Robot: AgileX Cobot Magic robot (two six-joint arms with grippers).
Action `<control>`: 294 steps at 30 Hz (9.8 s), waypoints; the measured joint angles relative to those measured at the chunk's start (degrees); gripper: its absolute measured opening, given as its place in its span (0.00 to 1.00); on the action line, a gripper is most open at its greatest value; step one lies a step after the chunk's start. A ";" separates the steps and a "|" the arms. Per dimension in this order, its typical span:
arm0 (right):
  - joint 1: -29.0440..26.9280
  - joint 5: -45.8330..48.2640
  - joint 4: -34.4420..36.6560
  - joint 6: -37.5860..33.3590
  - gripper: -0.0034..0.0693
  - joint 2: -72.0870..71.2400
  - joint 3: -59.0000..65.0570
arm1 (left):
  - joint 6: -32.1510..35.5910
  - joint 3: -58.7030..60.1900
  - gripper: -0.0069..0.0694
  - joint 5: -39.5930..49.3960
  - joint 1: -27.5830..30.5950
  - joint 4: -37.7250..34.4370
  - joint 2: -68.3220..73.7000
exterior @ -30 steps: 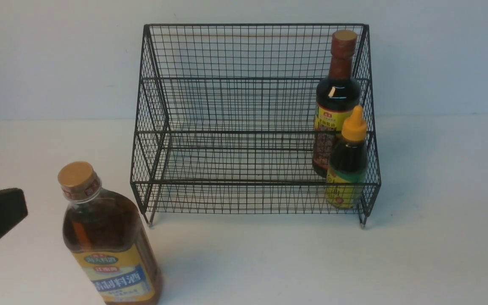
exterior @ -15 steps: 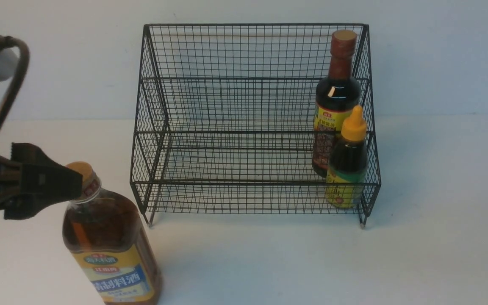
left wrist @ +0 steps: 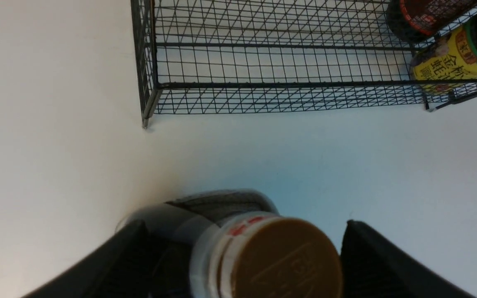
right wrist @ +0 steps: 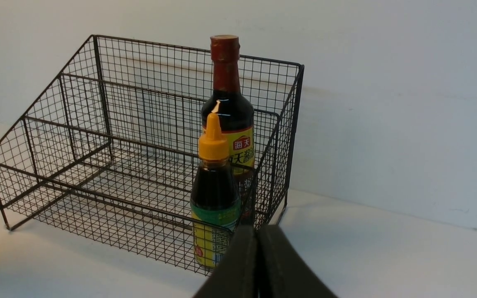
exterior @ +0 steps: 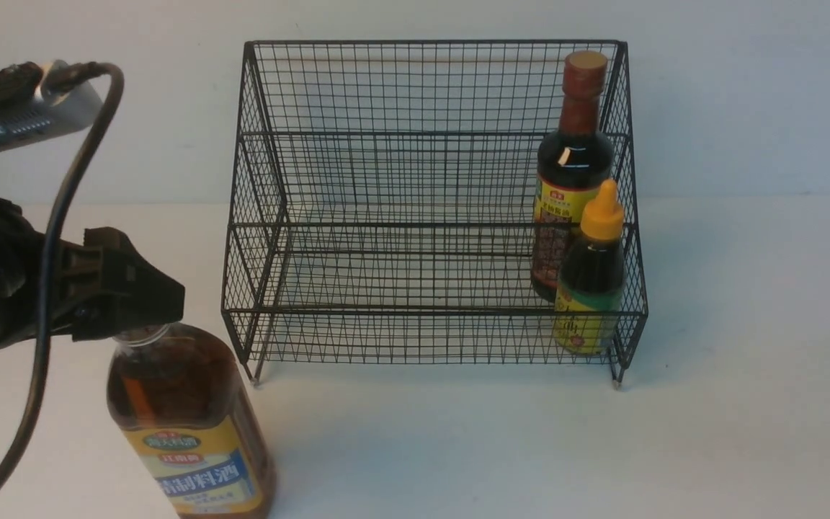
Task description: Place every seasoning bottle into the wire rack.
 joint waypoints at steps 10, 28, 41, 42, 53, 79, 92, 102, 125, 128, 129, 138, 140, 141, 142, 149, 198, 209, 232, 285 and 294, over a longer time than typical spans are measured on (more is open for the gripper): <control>0.00 0.00 0.00 0.00 0.03 0.00 0.00 | 0.66 1.40 0.60 -0.94 0.00 -0.44 1.06; 0.00 0.05 0.00 0.00 0.03 0.00 0.00 | -2.15 -14.57 0.51 12.82 0.00 3.50 -1.46; 0.00 0.10 0.00 0.00 0.03 -0.10 0.00 | -4.34 -36.38 0.51 15.61 0.00 4.38 5.81; 0.00 0.10 0.00 0.00 0.03 -0.10 0.00 | -4.53 -38.80 0.51 16.08 0.00 4.16 7.20; 0.00 0.10 -0.20 0.00 0.03 -0.10 0.00 | -6.55 -60.30 0.51 19.02 -1.30 4.54 22.84; 0.00 0.25 -1.37 0.00 0.03 -0.10 0.46 | -7.29 -68.63 0.51 5.98 -9.67 8.68 37.05; 0.00 0.35 -1.48 0.00 0.03 -0.10 0.46 | -4.44 -68.63 0.51 6.25 -9.67 12.91 41.61; 0.00 0.72 -1.48 0.00 0.03 -0.10 0.51 | -4.33 -68.63 0.51 11.33 -9.72 14.02 44.35; 0.00 0.84 -1.48 0.00 0.03 -0.10 0.71 | -7.79 -68.65 0.51 17.02 -9.72 15.28 49.87; 0.00 0.87 -1.48 0.00 0.03 -0.10 0.71 | -7.79 -68.69 0.51 16.92 -9.72 15.28 49.91; 0.00 0.87 -1.48 0.00 0.03 -0.10 0.71 | -7.85 -68.69 0.51 16.92 -9.72 15.28 49.91; 0.00 0.90 -1.48 0.00 0.03 -0.10 0.77 | -7.91 -68.83 0.51 16.84 -9.72 15.28 50.00; 0.00 0.90 -1.48 0.00 0.03 -0.10 0.77 | -7.69 -68.83 0.51 16.80 -9.72 15.28 50.00; 0.00 0.90 -1.48 0.00 0.03 -0.10 0.77 | -7.69 -68.83 0.51 16.78 -9.72 15.28 50.00; 0.00 0.90 -1.48 0.00 0.03 -0.10 0.77 | -7.69 -68.83 0.52 16.78 -9.72 15.28 50.00; 0.00 0.90 -1.48 0.00 0.03 -0.10 0.77 | -7.57 -69.20 0.73 15.88 -9.72 15.22 48.13; -0.16 -2.77 5.73 -0.03 0.03 -0.04 0.96 | -4.85 -69.92 0.08 18.34 -9.72 19.24 18.06; -10.70 -6.55 5.73 -0.03 0.03 0.56 13.54 | -4.85 -69.92 0.08 18.39 -9.72 18.15 18.06; -18.36 -10.71 5.75 -0.03 0.03 -4.17 23.20 | -4.25 -36.10 0.08 18.29 -9.72 17.01 -9.92; -18.36 -10.99 5.75 -0.03 0.03 -4.17 23.24 | -4.41 57.29 0.09 -32.46 -2.61 24.02 -62.57; -18.36 -10.99 5.75 -0.03 0.03 -4.17 23.24 | -4.74 57.40 0.09 -32.97 -2.58 24.58 -62.57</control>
